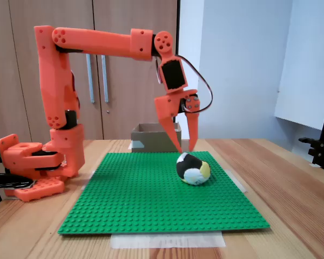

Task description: Pick the ball and put it in the box.

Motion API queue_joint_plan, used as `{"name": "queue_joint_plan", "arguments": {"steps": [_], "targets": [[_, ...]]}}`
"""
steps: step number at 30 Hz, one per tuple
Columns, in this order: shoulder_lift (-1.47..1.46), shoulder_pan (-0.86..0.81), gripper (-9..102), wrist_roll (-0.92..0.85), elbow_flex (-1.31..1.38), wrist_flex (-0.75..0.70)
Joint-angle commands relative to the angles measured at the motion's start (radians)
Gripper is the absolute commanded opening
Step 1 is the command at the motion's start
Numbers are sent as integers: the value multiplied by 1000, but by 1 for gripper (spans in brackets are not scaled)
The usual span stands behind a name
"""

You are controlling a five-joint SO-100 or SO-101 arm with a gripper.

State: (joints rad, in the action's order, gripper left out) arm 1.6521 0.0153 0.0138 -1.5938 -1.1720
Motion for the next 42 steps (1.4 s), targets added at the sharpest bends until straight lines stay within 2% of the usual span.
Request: {"name": "queue_joint_plan", "arguments": {"steps": [1, 3, 5, 12, 42], "targets": [[-2, 2, 19, 8, 54, -9], [-12, 2, 23, 12, 54, -12], [-23, 2, 32, 18, 54, -17], [-58, -2, 41, 31, 52, -14], [-92, 23, 39, 21, -81, 156]]}}
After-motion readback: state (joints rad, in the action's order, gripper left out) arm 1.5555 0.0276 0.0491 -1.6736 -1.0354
